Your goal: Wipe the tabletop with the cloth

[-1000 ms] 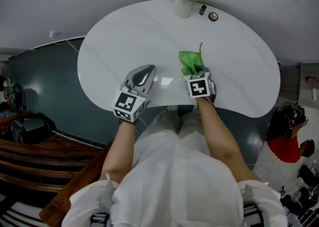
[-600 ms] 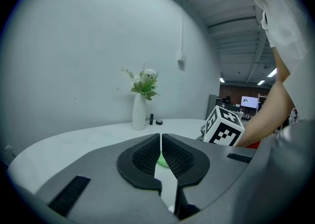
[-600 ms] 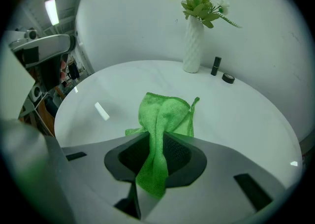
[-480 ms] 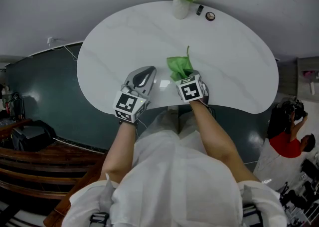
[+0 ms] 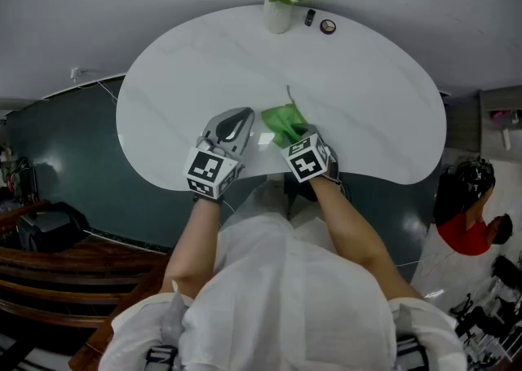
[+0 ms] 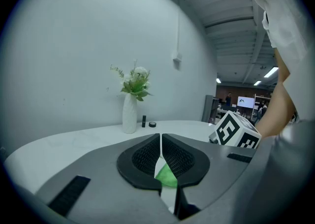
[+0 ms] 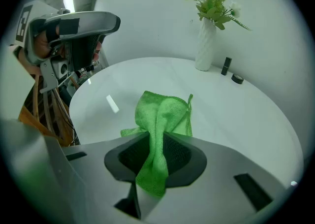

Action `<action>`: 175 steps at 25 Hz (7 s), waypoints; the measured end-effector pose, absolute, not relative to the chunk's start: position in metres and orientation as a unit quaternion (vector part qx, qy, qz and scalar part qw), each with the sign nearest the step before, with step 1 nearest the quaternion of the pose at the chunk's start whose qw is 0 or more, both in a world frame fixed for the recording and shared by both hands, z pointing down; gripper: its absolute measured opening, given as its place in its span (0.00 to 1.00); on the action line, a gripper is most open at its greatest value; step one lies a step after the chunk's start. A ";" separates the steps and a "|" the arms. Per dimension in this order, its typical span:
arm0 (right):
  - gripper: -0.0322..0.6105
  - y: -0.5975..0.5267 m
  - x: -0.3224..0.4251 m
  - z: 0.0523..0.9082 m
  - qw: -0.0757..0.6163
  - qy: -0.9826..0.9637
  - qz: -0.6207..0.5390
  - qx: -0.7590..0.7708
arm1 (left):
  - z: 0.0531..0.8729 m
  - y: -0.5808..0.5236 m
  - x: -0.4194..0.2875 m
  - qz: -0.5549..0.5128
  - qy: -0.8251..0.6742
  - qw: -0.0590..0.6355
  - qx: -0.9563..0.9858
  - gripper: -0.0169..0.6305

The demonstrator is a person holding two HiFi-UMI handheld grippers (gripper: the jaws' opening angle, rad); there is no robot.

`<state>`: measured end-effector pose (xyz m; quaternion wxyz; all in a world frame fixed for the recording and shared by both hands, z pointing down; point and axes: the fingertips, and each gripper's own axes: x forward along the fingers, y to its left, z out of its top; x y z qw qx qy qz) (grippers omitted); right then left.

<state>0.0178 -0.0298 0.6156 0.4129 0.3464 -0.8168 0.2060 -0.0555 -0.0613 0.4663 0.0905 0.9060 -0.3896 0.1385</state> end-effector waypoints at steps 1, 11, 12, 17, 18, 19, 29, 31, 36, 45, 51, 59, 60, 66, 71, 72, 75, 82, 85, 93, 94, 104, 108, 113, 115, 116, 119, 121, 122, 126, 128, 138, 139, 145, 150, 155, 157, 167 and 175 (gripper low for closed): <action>0.18 -0.029 0.024 0.615 0.413 -0.817 0.206 0.347 | 0.467 -0.061 -0.049 0.139 -0.388 0.092 0.906 0.05; 0.18 -0.029 0.118 0.617 0.411 -0.809 0.211 0.363 | 0.467 -0.051 0.035 0.144 -0.382 0.101 0.907 0.05; 0.18 -0.030 0.129 0.618 0.411 -0.807 0.213 0.366 | 0.468 -0.050 0.043 0.145 -0.383 0.101 0.907 0.05; 0.18 -0.032 0.186 0.620 0.407 -0.800 0.222 0.381 | 0.471 -0.045 0.077 0.147 -0.391 0.103 0.903 0.05; 0.18 -0.033 0.197 0.621 0.406 -0.798 0.224 0.384 | 0.471 -0.045 0.085 0.146 -0.393 0.103 0.902 0.05; 0.18 -0.033 0.208 0.622 0.405 -0.797 0.226 0.387 | 0.472 -0.044 0.093 0.144 -0.395 0.103 0.901 0.05; 0.18 -0.040 0.308 0.625 0.405 -0.783 0.230 0.413 | 0.486 -0.037 0.171 0.139 -0.392 0.114 0.902 0.05; 0.18 -0.040 0.329 0.625 0.404 -0.779 0.232 0.420 | 0.487 -0.036 0.184 0.138 -0.390 0.115 0.903 0.05; 0.18 -0.039 0.381 0.628 0.400 -0.764 0.240 0.446 | 0.487 -0.037 0.209 0.136 -0.388 0.119 0.904 0.05; 0.18 -0.024 0.467 0.632 0.388 -0.727 0.264 0.502 | 0.490 -0.034 0.242 0.137 -0.374 0.118 0.909 0.05; 0.18 -0.008 0.521 0.633 0.385 -0.698 0.277 0.537 | 0.489 -0.034 0.259 0.137 -0.366 0.115 0.913 0.05; 0.18 0.025 0.562 0.638 0.389 -0.666 0.290 0.567 | 0.496 -0.030 0.264 0.143 -0.363 0.116 0.913 0.05; 0.18 0.029 0.563 0.638 0.388 -0.663 0.292 0.569 | 0.496 -0.029 0.264 0.144 -0.362 0.116 0.914 0.05; 0.18 0.056 0.550 0.639 0.390 -0.655 0.306 0.571 | 0.498 -0.025 0.255 0.147 -0.363 0.113 0.913 0.05; 0.18 0.078 0.517 0.637 0.381 -0.656 0.327 0.563 | 0.496 -0.020 0.236 0.148 -0.374 0.116 0.908 0.05; 0.18 0.080 0.510 0.637 0.382 -0.658 0.326 0.561 | 0.496 -0.020 0.232 0.148 -0.376 0.117 0.907 0.05; 0.18 0.078 0.487 0.638 0.384 -0.663 0.326 0.554 | 0.497 -0.019 0.218 0.146 -0.382 0.120 0.905 0.05; 0.18 0.062 0.420 0.636 0.393 -0.688 0.320 0.519 | 0.500 -0.018 0.174 0.149 -0.399 0.131 0.895 0.05; 0.18 0.056 0.387 0.635 0.394 -0.700 0.317 0.505 | 0.500 -0.018 0.149 0.152 -0.409 0.134 0.890 0.05; 0.18 0.039 0.302 0.633 0.394 -0.722 0.312 0.476 | 0.500 -0.020 0.081 0.156 -0.432 0.140 0.877 0.05; 0.18 0.036 0.292 0.633 0.395 -0.724 0.311 0.472 | 0.500 -0.021 0.073 0.156 -0.435 0.140 0.876 0.05; 0.18 0.020 0.209 0.630 0.397 -0.742 0.303 0.447 | 0.496 -0.024 0.001 0.154 -0.456 0.141 0.865 0.05; 0.18 0.018 0.170 0.629 0.405 -0.754 0.294 0.426 | 0.496 -0.023 -0.028 0.152 -0.461 0.142 0.863 0.05; 0.18 0.016 0.114 0.627 0.420 -0.774 0.268 0.390 | 0.493 -0.027 -0.067 0.149 -0.467 0.141 0.860 0.05; 0.18 0.016 0.093 0.627 0.426 -0.782 0.257 0.375 | 0.491 -0.029 -0.081 0.147 -0.469 0.137 0.860 0.05; 0.18 0.015 0.083 0.627 0.428 -0.786 0.252 0.369 | 0.490 -0.030 -0.088 0.146 -0.470 0.134 0.860 0.05; 0.18 0.013 0.058 0.625 0.433 -0.794 0.241 0.352 | 0.484 -0.034 -0.109 0.140 -0.475 0.129 0.859 0.05; 0.18 0.015 0.043 0.625 0.436 -0.799 0.236 0.342 | 0.483 -0.032 -0.121 0.139 -0.476 0.128 0.859 0.05; 0.18 0.016 0.035 0.624 0.436 -0.801 0.232 0.337 | 0.484 -0.031 -0.127 0.140 -0.475 0.127 0.859 0.05; 0.18 0.016 0.011 0.624 0.438 -0.809 0.224 0.320 | 0.490 -0.029 -0.149 0.141 -0.481 0.133 0.855 0.05; 0.18 0.017 0.004 0.624 0.442 -0.812 0.221 0.312 | 0.492 -0.027 -0.157 0.138 -0.487 0.139 0.851 0.05; 0.18 -0.022 -0.017 0.622 0.440 -0.826 0.212 0.284 | 0.489 -0.053 -0.159 0.137 -0.497 0.149 0.844 0.05; 0.18 -0.028 -0.020 0.622 0.439 -0.827 0.211 0.281 | 0.489 -0.058 -0.160 0.137 -0.501 0.149 0.841 0.05; 0.18 -0.063 -0.032 0.620 0.443 -0.831 0.206 0.267 | 0.474 -0.082 -0.160 0.124 -0.527 0.150 0.827 0.05; 0.18 -0.092 -0.044 0.617 0.434 -0.835 0.204 0.271 | 0.458 -0.099 -0.167 0.115 -0.537 0.133 0.825 0.05; 0.18 -0.120 -0.055 0.614 0.429 -0.828 0.207 0.295 | 0.456 -0.113 -0.193 0.121 -0.535 0.129 0.826 0.05; 0.18 -0.138 -0.062 0.614 0.425 -0.824 0.207 0.312 | 0.458 -0.120 -0.208 0.123 -0.531 0.130 0.828 0.05; 0.18 -0.239 -0.096 0.607 0.404 -0.789 0.218 0.409 | 0.475 -0.154 -0.287 0.128 -0.503 0.158 0.840 0.05; 0.18 -0.307 -0.114 0.607 0.413 -0.768 0.197 0.448 | 0.467 -0.174 -0.348 0.131 -0.518 0.139 0.834 0.05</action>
